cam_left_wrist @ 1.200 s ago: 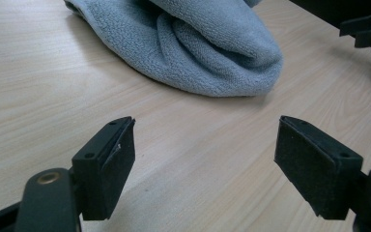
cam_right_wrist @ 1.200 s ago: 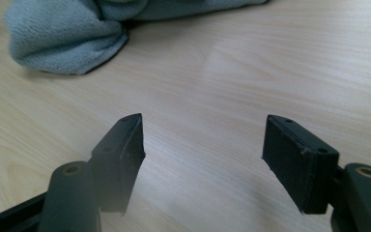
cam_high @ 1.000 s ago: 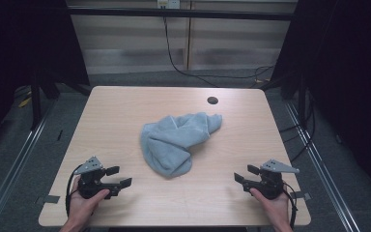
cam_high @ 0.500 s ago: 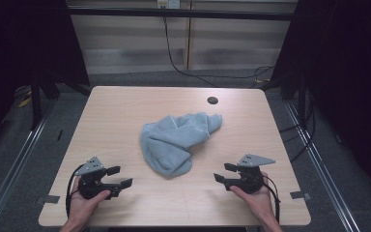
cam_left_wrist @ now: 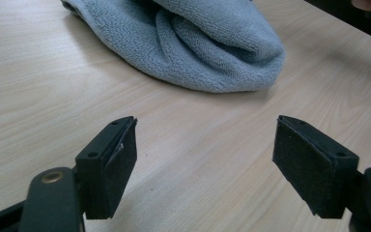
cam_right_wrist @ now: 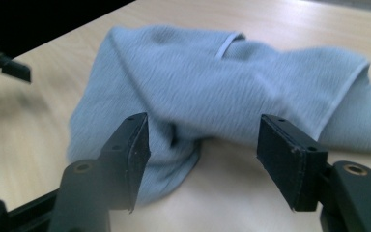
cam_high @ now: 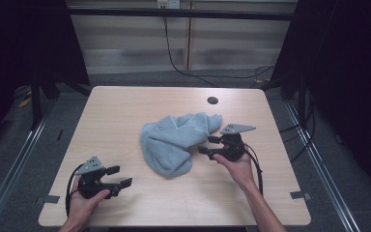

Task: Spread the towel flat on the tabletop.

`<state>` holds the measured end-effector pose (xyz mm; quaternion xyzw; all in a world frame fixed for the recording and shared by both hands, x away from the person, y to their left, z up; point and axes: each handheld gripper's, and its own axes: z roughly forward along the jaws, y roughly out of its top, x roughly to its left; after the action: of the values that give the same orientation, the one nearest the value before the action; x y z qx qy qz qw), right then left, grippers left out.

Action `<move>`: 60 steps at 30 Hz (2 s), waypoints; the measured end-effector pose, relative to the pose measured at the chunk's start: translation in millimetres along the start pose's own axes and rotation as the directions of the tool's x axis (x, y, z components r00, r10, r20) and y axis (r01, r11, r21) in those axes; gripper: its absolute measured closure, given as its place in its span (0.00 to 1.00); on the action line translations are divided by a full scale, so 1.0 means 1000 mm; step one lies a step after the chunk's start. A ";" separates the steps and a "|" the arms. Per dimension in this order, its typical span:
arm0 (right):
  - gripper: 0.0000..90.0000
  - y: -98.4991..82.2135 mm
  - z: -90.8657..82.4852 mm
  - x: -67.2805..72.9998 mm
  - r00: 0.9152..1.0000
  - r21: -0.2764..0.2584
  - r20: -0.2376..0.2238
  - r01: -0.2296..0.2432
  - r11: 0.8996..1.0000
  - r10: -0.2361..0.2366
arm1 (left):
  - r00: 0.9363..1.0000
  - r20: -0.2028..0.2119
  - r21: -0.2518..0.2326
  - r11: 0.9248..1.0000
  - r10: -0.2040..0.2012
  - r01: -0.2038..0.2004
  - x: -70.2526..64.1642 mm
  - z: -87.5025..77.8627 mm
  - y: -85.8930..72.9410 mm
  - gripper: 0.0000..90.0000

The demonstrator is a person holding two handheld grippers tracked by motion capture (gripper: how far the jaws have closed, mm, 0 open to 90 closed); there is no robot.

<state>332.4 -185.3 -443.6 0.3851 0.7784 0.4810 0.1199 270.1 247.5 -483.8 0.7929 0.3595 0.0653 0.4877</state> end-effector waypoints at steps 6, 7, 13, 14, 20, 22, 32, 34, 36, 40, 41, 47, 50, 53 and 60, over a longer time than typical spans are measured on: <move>0.22 0.011 0.040 -0.021 0.999 0.023 -0.004 -0.044 0.999 0.044 | 1.000 -0.002 0.003 1.000 -0.003 0.003 0.001 0.001 0.000 0.26; 0.20 0.010 0.047 -0.022 0.999 0.038 -0.002 -0.045 0.998 0.045 | 1.000 0.000 0.003 1.000 -0.002 0.002 0.001 0.001 0.000 0.26; 0.42 0.009 0.073 -0.021 0.998 0.080 -0.035 -0.047 0.996 0.050 | 1.000 0.012 0.003 1.000 -0.001 0.001 0.001 -0.001 0.000 0.26; 0.62 0.006 0.078 -0.020 0.999 0.085 -0.030 -0.036 0.996 0.039 | 1.000 0.012 0.001 1.000 -0.004 0.004 0.001 -0.001 -0.001 0.26; 0.86 -0.002 0.080 -0.013 0.999 0.129 -0.046 -0.010 0.992 0.016 | 1.000 0.009 0.000 1.000 -0.006 0.006 0.002 -0.002 -0.001 0.26; 0.87 -0.007 0.077 -0.011 0.998 0.120 -0.059 -0.014 0.993 0.021 | 1.000 0.007 0.000 1.000 -0.004 0.004 0.002 -0.002 -0.001 0.26; 0.89 -0.042 0.054 0.014 0.994 0.160 -0.110 0.012 0.987 0.006 | 1.000 0.002 -0.005 1.000 -0.011 0.011 0.001 -0.001 0.000 0.26; 0.89 -0.044 0.049 0.022 0.992 0.177 -0.122 0.039 0.983 -0.017 | 1.000 0.003 -0.008 1.000 -0.012 0.012 0.001 -0.001 0.000 0.26; 0.89 -0.047 0.045 0.032 0.988 0.189 -0.146 0.069 0.980 -0.041 | 1.000 0.003 -0.008 1.000 -0.011 0.011 0.000 -0.002 0.000 0.26; 0.89 -0.060 0.033 0.050 0.981 0.204 -0.189 0.094 0.975 -0.055 | 1.000 0.004 -0.006 1.000 -0.007 0.007 -0.001 0.000 0.002 0.27; 0.89 -0.063 0.030 0.054 0.978 0.205 -0.201 0.100 0.974 -0.058 | 1.000 0.007 -0.005 1.000 -0.005 0.005 -0.001 0.002 0.003 0.27; 0.84 -0.074 0.007 0.065 0.972 0.226 -0.222 0.122 0.966 -0.071 | 0.999 0.044 0.064 0.997 0.029 -0.032 -0.004 0.020 0.015 0.27; 0.63 -0.075 -0.009 0.067 0.977 0.244 -0.198 0.130 0.961 -0.082 | 0.999 0.035 0.064 0.998 0.020 -0.022 -0.005 0.027 0.020 0.26; 0.50 -0.074 -0.028 0.063 0.986 0.193 -0.160 0.084 0.978 -0.053 | 0.999 0.024 0.080 0.996 0.044 -0.046 -0.005 0.045 0.032 0.28; 0.46 -0.048 -0.050 0.028 1.000 0.047 0.007 -0.004 0.999 0.003 | 0.994 0.019 0.150 0.983 0.107 -0.109 -0.005 0.073 0.028 0.57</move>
<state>262.1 -209.5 -452.9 0.3909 0.7884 0.4615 0.1127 313.9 184.1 -497.1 0.8461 0.3170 0.0599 0.4243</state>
